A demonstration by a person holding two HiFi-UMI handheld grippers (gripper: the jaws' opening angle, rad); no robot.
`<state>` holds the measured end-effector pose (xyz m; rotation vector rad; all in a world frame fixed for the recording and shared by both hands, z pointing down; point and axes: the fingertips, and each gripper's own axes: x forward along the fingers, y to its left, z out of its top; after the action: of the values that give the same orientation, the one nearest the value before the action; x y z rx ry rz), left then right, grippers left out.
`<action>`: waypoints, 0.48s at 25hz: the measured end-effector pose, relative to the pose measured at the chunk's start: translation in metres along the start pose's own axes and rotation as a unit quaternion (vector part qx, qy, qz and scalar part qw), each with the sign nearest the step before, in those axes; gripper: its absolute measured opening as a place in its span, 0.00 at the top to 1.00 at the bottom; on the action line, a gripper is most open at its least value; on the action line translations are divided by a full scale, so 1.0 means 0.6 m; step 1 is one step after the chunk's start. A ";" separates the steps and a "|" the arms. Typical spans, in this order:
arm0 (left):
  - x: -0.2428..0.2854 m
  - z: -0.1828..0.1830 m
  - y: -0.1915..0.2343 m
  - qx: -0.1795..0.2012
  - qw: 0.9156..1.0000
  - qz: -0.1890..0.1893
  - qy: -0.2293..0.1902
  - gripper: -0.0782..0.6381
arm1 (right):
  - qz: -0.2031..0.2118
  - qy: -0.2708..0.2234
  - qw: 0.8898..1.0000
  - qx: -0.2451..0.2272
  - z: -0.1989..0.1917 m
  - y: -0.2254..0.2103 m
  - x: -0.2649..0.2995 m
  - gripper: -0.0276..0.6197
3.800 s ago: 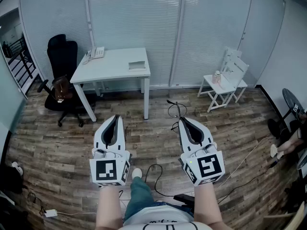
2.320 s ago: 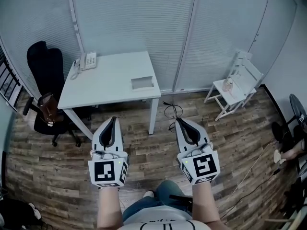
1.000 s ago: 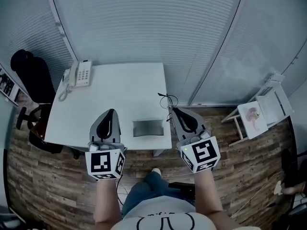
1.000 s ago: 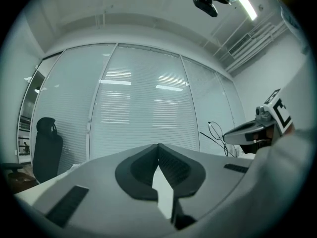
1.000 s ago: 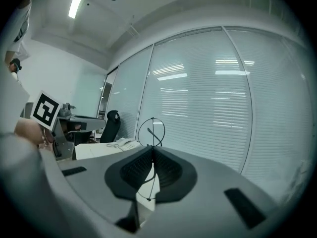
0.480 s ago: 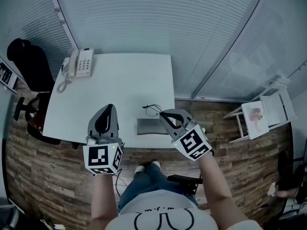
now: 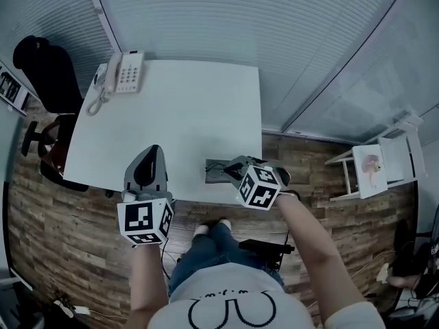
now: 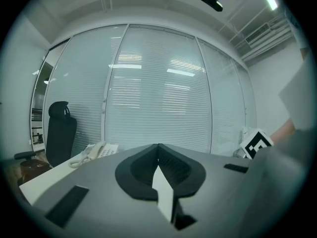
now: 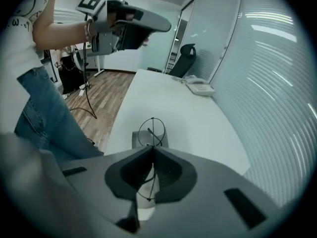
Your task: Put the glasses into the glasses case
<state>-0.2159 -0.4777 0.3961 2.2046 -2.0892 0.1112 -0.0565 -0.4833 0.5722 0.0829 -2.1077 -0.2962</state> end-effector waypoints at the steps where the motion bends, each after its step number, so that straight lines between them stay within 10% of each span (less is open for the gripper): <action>1: -0.001 -0.002 0.004 -0.001 1.000 0.002 0.001 0.87 | 0.007 0.010 1.000 0.001 -0.006 0.004 0.011 0.93; 12: 0.005 -0.011 0.029 -0.008 1.000 0.010 0.006 0.87 | 0.059 0.071 0.996 0.010 -0.058 0.034 0.071 0.93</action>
<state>-0.2328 -0.4810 0.4034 2.1685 -2.0995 0.1073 -0.0482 -0.4772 0.6301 -0.0093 -1.9661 -0.1939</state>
